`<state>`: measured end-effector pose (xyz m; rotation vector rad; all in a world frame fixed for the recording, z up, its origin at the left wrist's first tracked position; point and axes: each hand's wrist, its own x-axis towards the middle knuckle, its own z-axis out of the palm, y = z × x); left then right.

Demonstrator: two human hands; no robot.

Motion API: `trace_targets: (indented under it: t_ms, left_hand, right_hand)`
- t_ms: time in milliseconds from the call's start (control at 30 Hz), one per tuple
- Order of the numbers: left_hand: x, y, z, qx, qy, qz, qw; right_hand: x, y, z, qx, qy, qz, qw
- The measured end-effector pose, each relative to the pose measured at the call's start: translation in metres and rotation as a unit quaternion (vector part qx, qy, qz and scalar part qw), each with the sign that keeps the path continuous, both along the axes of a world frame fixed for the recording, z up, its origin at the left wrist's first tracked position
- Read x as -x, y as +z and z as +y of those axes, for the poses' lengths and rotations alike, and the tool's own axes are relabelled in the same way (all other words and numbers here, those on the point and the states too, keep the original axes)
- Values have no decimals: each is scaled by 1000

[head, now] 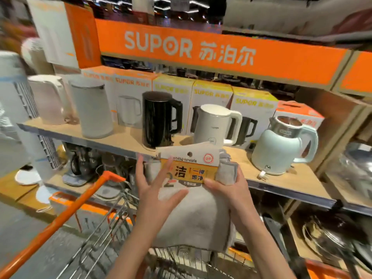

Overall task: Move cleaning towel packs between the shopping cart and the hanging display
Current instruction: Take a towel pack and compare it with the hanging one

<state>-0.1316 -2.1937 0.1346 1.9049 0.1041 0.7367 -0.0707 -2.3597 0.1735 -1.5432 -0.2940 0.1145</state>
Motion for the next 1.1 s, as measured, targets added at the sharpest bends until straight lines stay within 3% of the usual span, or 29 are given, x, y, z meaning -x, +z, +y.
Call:
trace_targets:
  t_ms: [133,267,500,733,833,933,1100]
  left_hand:
    - [9,34,14,31,-40,36,998]
    - [21,44,39,123,-106,19,987]
    - [42,44,108,227,-312,46,922]
    - [78,50,152,162,-415,72,892]
    - [101,47,147,218,-455,94,858]
    - [126,46,139,264,-521,120,803]
    - [175,48,117,242,-604,123,749]
  right_hand:
    - [8,33,9,-44,5,14,999]
    - [25,43,28,-60,-27,45,997]
    - [76,42,81,-65,-155,59,984]
    - [162,37,127,-59,-291,61,953]
    - [206,42,128,12,-360,28,932]
    - [254,49,122,107,-422,-25,900]
    - [348,62,121,252,-493,-62,831]
